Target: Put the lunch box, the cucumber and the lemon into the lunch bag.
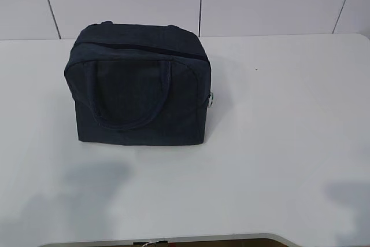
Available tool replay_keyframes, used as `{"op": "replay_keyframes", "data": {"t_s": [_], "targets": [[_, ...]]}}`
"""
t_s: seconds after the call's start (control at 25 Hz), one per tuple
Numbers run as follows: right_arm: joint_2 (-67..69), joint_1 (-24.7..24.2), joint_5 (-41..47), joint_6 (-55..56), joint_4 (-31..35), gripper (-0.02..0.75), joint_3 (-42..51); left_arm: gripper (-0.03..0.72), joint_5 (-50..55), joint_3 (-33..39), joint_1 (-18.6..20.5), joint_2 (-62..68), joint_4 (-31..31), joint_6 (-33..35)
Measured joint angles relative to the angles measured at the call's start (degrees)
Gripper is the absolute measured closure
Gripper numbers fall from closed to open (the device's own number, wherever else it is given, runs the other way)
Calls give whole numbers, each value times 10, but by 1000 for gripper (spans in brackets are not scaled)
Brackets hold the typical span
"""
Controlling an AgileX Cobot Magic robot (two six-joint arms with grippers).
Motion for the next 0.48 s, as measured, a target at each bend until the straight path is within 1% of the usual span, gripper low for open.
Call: {"op": "replay_keyframes", "data": {"t_s": [0.48], "targets": [[0,0,0,0,0,384,0,446,0,0,0,0,0,0]]}}
